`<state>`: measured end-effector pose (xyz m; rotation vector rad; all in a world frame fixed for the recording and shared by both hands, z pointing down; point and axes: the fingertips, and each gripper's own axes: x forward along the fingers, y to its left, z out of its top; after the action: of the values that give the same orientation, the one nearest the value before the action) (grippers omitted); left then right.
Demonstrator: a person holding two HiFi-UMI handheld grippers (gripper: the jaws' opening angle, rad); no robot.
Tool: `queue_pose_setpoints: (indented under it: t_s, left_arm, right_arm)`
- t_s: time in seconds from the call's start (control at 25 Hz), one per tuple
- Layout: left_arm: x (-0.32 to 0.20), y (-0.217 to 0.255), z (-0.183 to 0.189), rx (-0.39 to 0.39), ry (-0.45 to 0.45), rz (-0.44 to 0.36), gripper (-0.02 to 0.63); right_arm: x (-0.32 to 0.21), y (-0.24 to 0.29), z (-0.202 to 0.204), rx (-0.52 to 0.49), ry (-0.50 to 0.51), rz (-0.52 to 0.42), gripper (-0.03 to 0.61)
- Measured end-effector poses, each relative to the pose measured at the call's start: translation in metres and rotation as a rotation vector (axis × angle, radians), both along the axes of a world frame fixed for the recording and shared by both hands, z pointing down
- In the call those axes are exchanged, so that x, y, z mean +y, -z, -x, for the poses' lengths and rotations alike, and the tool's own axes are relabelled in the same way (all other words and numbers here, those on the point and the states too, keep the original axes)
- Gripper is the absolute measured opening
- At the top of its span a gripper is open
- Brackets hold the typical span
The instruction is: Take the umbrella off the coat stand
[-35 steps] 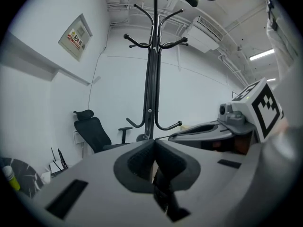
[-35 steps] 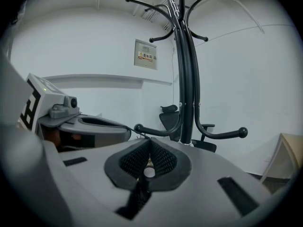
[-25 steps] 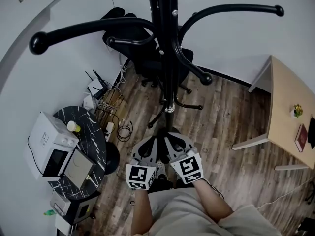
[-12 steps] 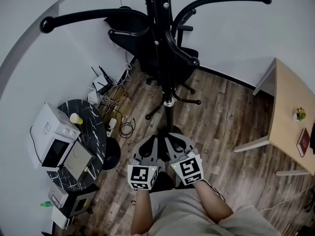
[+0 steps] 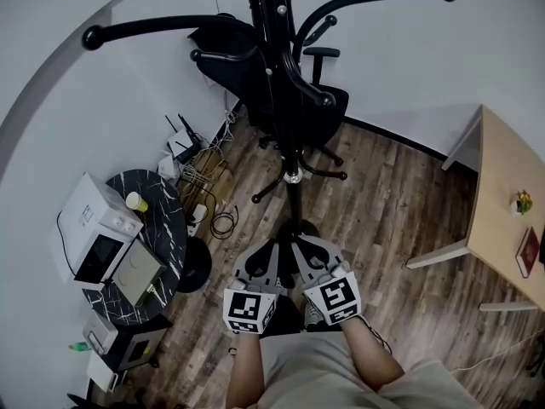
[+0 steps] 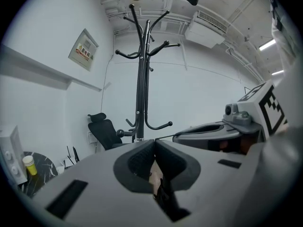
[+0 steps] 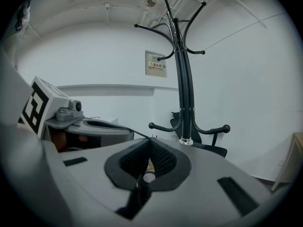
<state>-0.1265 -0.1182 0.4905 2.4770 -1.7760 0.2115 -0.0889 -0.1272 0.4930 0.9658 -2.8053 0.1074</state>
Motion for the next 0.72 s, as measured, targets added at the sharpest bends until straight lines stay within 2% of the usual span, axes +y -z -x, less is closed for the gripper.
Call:
queue_pose_setpoints:
  t_s: [0.44,0.72]
  left_arm:
    - [0.022,0.006,-0.015,0.015,0.051,-0.006,0.021]
    - [0.038,0.007,-0.009,0.005,0.103,0.005,0.021]
  right_arm:
    - [0.016,0.006,-0.005,-0.048,0.029,0.009,0.008]
    - [0.031,0.009,-0.008,-0.07,0.054,0.024,0.008]
